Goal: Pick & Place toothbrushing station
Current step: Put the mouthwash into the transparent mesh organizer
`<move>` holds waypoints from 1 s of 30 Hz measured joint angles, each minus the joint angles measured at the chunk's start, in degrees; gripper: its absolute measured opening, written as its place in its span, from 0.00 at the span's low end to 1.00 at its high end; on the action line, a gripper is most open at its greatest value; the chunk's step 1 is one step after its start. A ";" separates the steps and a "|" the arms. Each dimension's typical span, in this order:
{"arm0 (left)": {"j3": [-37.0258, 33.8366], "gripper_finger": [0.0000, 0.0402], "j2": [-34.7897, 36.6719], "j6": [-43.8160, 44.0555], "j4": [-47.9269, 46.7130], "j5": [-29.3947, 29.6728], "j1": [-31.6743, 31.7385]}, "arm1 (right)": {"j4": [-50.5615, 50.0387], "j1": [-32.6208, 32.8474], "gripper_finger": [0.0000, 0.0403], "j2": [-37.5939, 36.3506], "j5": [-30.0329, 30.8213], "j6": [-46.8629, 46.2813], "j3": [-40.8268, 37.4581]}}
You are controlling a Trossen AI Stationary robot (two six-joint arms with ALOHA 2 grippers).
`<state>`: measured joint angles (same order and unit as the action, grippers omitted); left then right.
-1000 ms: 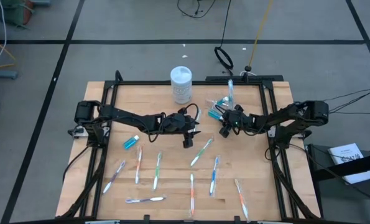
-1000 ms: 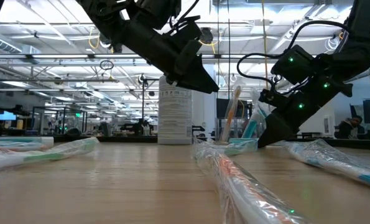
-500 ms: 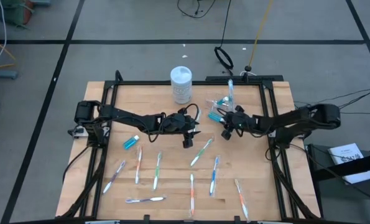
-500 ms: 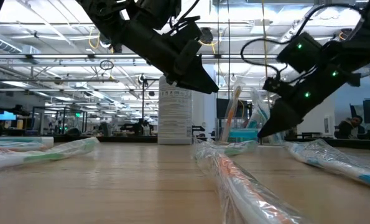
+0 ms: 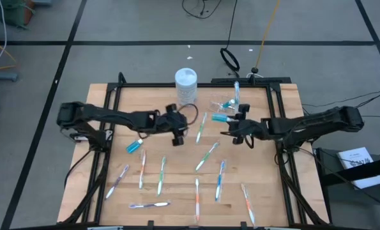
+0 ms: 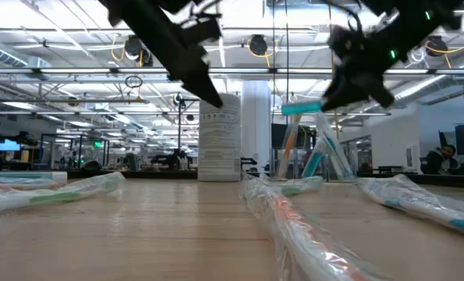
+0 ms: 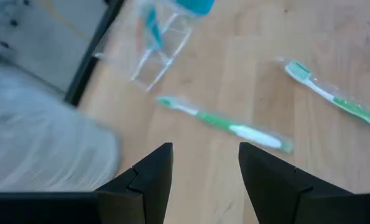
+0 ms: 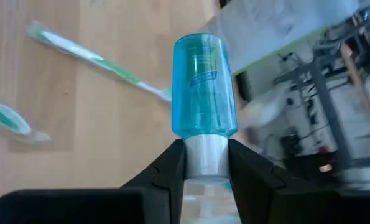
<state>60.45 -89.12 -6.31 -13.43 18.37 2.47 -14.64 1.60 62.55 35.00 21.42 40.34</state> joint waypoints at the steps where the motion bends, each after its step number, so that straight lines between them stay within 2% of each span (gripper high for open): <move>1: 0.00 0.47 1.76 0.75 -1.81 0.13 0.26 | -3.65 -0.29 0.23 0.29 0.18 1.63 3.09; 6: 0.00 0.47 9.43 4.66 -9.10 0.22 1.44 | -23.31 -2.59 0.23 3.00 0.73 8.75 13.82; 10: 0.00 0.47 12.59 5.38 -11.34 0.32 1.89 | -30.92 -5.19 0.23 5.10 1.67 14.67 16.60; 12: 0.09 0.47 12.56 5.30 -10.81 0.68 2.02 | -31.75 -7.13 0.23 6.22 3.10 18.09 16.60; 16: 0.10 0.47 13.03 5.09 -11.00 5.06 2.02 | -32.47 -10.91 0.23 8.51 7.00 25.30 16.62; 25: 0.04 0.47 12.84 4.62 -12.00 7.65 2.02 | -20.97 -17.68 0.23 16.08 6.96 43.94 15.01; 30: 0.04 0.47 12.87 4.55 -13.06 7.67 2.02 | -19.54 -18.92 0.23 19.26 6.85 52.94 14.99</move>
<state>60.49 -76.26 -1.76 -26.49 26.04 4.49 -34.18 -17.32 81.81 41.85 74.35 55.33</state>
